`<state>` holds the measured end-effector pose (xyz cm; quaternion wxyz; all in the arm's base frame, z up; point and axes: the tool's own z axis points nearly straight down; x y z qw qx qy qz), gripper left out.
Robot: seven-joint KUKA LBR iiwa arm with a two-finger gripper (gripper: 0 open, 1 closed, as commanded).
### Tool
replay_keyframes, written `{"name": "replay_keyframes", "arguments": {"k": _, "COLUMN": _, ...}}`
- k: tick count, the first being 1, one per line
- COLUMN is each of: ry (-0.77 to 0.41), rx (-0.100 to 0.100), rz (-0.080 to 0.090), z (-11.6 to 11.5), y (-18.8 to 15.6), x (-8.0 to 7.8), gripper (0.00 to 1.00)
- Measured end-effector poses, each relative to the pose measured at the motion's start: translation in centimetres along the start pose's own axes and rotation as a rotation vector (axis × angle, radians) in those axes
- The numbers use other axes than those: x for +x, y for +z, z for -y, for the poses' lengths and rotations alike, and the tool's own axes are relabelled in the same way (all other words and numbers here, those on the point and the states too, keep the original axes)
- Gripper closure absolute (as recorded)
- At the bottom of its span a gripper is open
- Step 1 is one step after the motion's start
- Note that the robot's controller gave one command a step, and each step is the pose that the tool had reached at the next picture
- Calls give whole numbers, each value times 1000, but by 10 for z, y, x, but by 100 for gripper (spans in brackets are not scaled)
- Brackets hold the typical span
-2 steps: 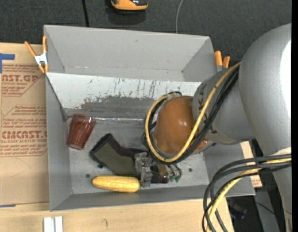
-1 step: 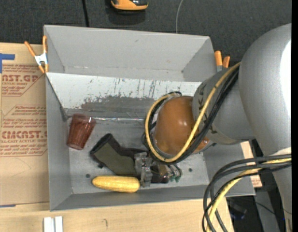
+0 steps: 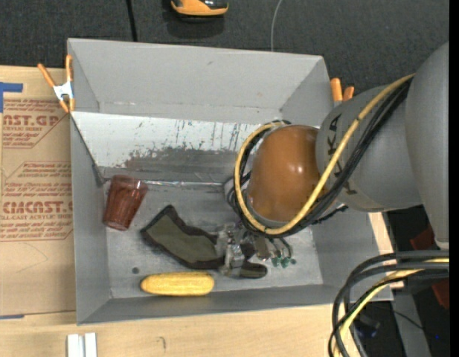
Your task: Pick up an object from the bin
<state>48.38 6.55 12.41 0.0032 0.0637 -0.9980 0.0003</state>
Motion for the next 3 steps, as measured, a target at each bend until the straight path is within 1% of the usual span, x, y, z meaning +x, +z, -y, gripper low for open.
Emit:
{"name": "replay_keyframes", "arguments": {"k": 1, "ry": 57, "rx": -1, "rz": 7, "z": -1, "y": -64, "x": 0, "gripper": 100}}
{"name": "replay_keyframes", "arguments": {"k": 2, "ry": 57, "rx": -1, "rz": 7, "z": -1, "y": -64, "x": 0, "gripper": 100}}
{"name": "replay_keyframes", "arguments": {"k": 3, "ry": 66, "rx": 0, "rz": 9, "z": 11, "y": -149, "x": -27, "gripper": 100}}
